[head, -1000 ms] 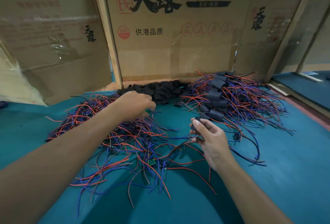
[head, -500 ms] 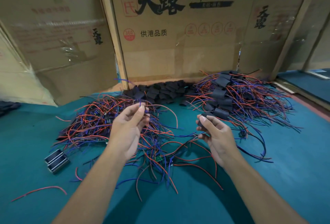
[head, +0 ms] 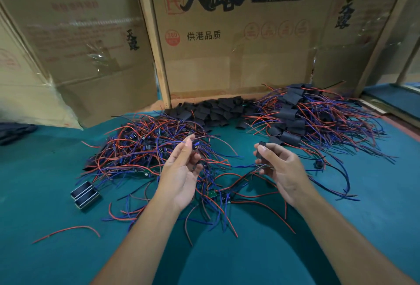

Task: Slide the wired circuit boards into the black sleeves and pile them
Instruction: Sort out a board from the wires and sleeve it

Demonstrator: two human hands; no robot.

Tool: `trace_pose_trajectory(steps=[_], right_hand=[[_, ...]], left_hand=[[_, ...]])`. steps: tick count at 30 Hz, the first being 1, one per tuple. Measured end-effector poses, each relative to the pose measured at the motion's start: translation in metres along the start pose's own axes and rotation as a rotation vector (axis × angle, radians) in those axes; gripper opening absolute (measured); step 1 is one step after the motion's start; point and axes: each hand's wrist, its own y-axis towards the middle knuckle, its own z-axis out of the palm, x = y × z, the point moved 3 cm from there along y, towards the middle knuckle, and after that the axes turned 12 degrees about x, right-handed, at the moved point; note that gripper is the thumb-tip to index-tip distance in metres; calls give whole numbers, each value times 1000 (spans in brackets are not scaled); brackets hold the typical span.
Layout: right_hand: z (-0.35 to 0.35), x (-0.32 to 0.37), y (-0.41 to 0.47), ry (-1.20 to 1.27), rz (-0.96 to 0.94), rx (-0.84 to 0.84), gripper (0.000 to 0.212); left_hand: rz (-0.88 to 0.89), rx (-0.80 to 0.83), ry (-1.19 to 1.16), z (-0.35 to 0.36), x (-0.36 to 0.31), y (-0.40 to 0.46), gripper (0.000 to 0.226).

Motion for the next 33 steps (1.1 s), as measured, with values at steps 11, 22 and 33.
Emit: trace_pose_trajectory(steps=[11, 22, 33], right_hand=[[11, -2, -3, 9, 27, -11, 40], [20, -3, -7, 31, 9, 51, 34], [24, 9, -11, 252, -42, 153, 32]], left_hand=[[-74, 47, -112, -11, 8, 1, 24], [6, 186, -54, -3, 4, -3, 20], [-58, 183, 84, 14, 8, -8, 33]])
